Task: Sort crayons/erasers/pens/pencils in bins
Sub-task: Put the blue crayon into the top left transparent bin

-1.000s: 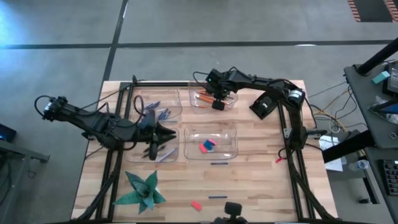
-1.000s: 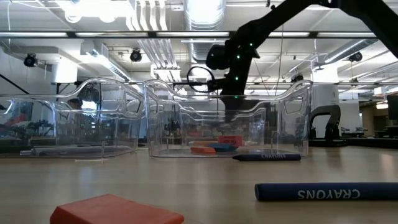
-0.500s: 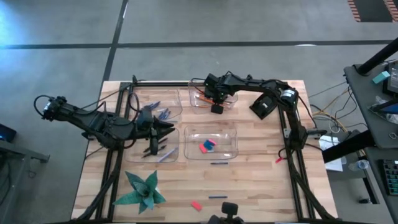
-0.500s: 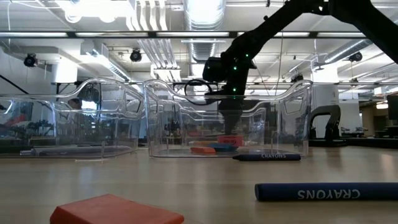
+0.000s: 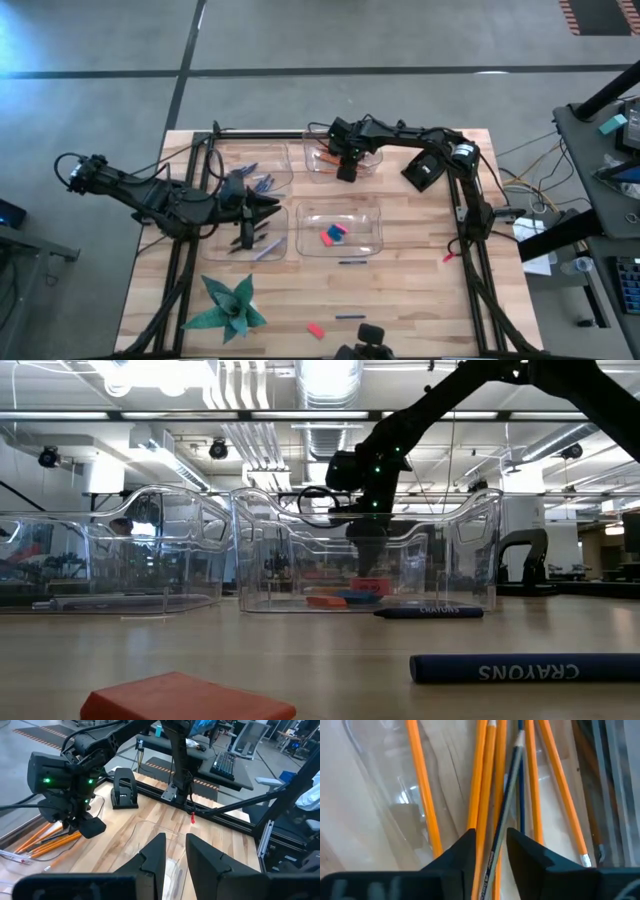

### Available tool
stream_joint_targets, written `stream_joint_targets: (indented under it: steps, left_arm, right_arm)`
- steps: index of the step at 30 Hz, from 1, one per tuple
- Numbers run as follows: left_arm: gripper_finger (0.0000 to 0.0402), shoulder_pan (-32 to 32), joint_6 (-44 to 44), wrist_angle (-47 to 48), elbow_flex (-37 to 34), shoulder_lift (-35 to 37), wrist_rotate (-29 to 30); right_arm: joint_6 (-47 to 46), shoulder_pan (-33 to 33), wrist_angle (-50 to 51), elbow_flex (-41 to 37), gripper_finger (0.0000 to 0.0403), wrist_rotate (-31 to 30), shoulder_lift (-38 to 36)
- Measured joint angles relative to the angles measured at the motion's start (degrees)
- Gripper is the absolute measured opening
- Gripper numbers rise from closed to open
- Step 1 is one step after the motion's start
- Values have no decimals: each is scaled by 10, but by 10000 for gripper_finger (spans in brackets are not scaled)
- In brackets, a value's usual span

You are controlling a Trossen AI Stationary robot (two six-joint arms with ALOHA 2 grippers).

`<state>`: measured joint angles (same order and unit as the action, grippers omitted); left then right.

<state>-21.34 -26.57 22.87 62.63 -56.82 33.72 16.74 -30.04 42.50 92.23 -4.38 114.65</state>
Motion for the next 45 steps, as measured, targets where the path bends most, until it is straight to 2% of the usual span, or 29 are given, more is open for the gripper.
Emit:
stream_joint_targets:
  steps: [4,10,15,22,25,34,40,45]
  left_arm:
    - [61,0,-1,0,0,0,-1]
    - [61,0,-1,0,-1,0,-1]
    - [61,0,0,0,-1,0,-1]
    - [61,0,0,1,-1,1,-2]
    - [61,0,0,2,-1,4,-21]
    - [61,0,0,5,-2,7,-81]
    - [61,0,0,4,-5,6,-84]
    - [61,0,0,3,-6,6,-84]
  right_arm:
    - [-7,0,9,0,117,-1,-17]
    - [-36,15,40,0,116,0,-100]
    - [-121,61,60,-5,106,51,-181]
    - [-219,187,88,-16,107,69,-255]
    - [-249,253,110,-25,104,68,-274]
    - [-259,468,110,-95,102,68,-291]
    - [-308,568,1,-189,102,68,-291]
    - [-357,615,-153,-268,102,62,-280]
